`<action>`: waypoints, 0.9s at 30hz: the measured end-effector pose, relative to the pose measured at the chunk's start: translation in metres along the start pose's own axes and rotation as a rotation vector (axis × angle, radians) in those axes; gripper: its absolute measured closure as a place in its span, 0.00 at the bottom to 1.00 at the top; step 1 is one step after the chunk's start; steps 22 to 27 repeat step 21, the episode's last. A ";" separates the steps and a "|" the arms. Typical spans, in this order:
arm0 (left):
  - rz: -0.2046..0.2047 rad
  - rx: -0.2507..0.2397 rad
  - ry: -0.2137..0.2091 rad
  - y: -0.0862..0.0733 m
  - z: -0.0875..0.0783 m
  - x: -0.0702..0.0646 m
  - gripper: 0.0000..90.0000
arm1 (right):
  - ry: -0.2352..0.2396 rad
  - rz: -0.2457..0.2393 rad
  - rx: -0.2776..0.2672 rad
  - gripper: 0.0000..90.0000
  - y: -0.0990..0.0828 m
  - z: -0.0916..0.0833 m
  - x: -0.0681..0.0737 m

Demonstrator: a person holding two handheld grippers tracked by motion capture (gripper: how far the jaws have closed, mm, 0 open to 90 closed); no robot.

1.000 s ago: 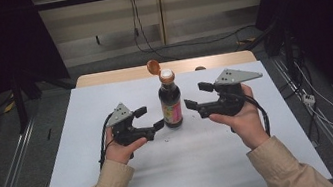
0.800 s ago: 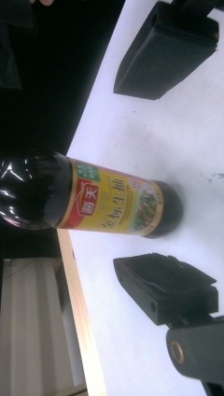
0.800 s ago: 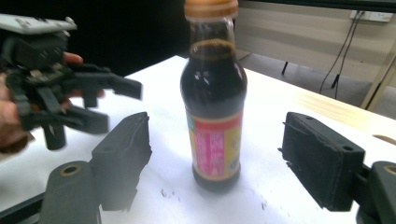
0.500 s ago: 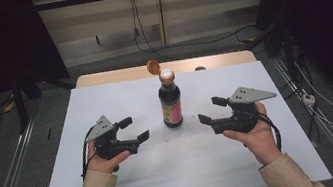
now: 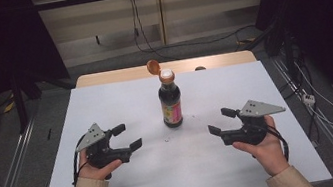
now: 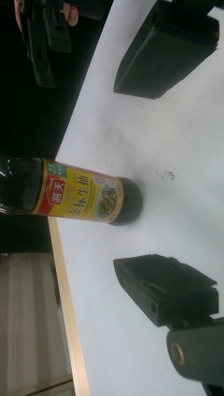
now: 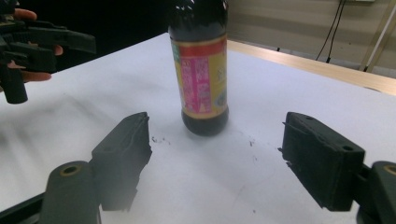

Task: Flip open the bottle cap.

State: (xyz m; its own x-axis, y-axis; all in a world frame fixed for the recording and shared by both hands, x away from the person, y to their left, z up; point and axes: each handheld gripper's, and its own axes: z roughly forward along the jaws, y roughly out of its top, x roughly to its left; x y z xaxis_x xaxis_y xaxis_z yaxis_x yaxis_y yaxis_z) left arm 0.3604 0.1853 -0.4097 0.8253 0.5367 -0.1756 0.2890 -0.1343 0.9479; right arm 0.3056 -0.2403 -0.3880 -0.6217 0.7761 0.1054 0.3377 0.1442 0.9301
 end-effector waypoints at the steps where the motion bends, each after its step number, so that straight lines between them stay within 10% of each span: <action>1: 0.002 0.000 0.006 -0.001 -0.002 0.000 0.15 | 0.001 0.003 0.000 0.26 -0.002 -0.001 -0.001; 27: -0.008 0.041 0.051 -0.025 -0.036 0.009 0.14 | -0.051 0.030 0.009 0.26 -0.047 -0.015 -0.019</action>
